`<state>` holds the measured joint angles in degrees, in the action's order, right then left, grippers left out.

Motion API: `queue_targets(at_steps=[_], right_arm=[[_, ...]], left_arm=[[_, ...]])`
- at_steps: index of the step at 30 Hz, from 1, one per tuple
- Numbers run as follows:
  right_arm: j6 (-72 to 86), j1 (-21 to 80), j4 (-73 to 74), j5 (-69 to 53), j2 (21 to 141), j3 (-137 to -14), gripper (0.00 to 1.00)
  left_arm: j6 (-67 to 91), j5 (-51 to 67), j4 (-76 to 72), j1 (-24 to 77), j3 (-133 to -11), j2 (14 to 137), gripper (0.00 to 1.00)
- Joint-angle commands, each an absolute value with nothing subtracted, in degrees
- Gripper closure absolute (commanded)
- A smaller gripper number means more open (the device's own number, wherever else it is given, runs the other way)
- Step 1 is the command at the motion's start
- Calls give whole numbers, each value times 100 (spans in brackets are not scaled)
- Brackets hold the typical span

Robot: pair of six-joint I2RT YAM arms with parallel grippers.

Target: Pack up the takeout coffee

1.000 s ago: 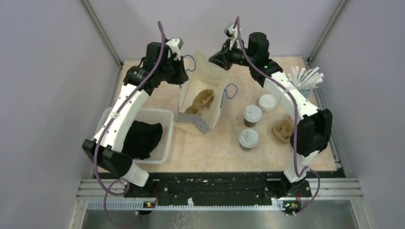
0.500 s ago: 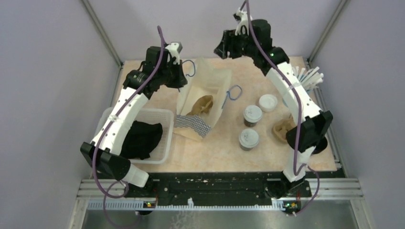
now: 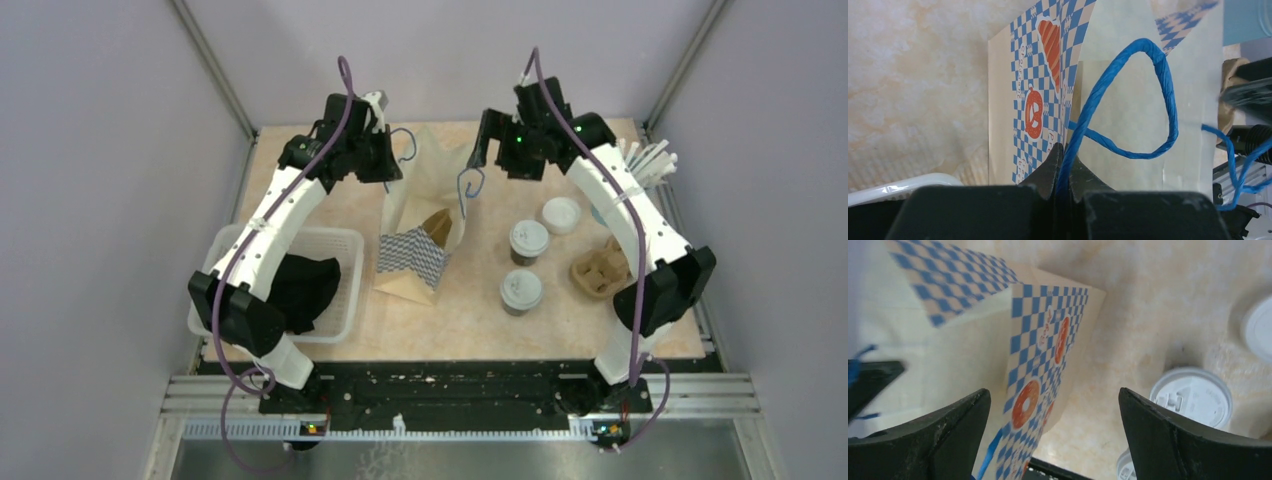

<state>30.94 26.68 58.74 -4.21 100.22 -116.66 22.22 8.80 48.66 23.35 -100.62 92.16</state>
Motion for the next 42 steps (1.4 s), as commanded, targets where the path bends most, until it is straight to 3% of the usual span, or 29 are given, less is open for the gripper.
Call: queue_targets(at_steps=[1,6,9,14,21,25,29,30,33,35,37,39,41,42], right_arm=[[3854,2774,4536,-446,9333,-10312,1],[3789,3149,5629,332,10192,-11685,5],[3905,3340,6154,864,10451,-12083,24],[4142,3802,6901,1991,10511,-12361,39],[3944,3957,6633,3018,10523,-12208,54],[3556,4021,6335,3161,10795,-12557,100],[3301,4393,8390,3277,11692,-15808,100],[3339,4377,8512,3220,11529,-15515,100],[3527,4372,6335,2988,10221,-12072,100],[3544,4223,5568,2809,10061,-11237,100],[3435,4175,6176,2819,10571,-12123,100],[3174,4259,7076,2812,11137,-13892,100],[2675,4514,7275,2970,11435,-15293,100],[2436,4650,7018,3018,11332,-15436,100]], left_arm=[[2327,1075,4843,2342,-10241,9102,100],[2208,1040,4976,2344,-10397,9126,100],[2241,1071,4926,2347,-10389,9123,100],[2353,1007,4825,2347,-10405,9083,100],[2405,891,4616,2347,-10215,8957,100],[2489,842,4668,2347,-10275,8928,100],[3049,1130,5776,2337,-10831,8895,100],[3140,1252,5861,2338,-10616,8754,100],[3484,1134,5711,2211,-10072,8528,100],[3416,1100,5077,2142,-9598,8640,100],[3551,1179,5455,1931,-9668,9009,100],[3479,1695,6303,1754,-10476,9332,100],[3340,1805,6225,1801,-10861,9092,100],[3292,1764,5801,1809,-10629,8745,100]])
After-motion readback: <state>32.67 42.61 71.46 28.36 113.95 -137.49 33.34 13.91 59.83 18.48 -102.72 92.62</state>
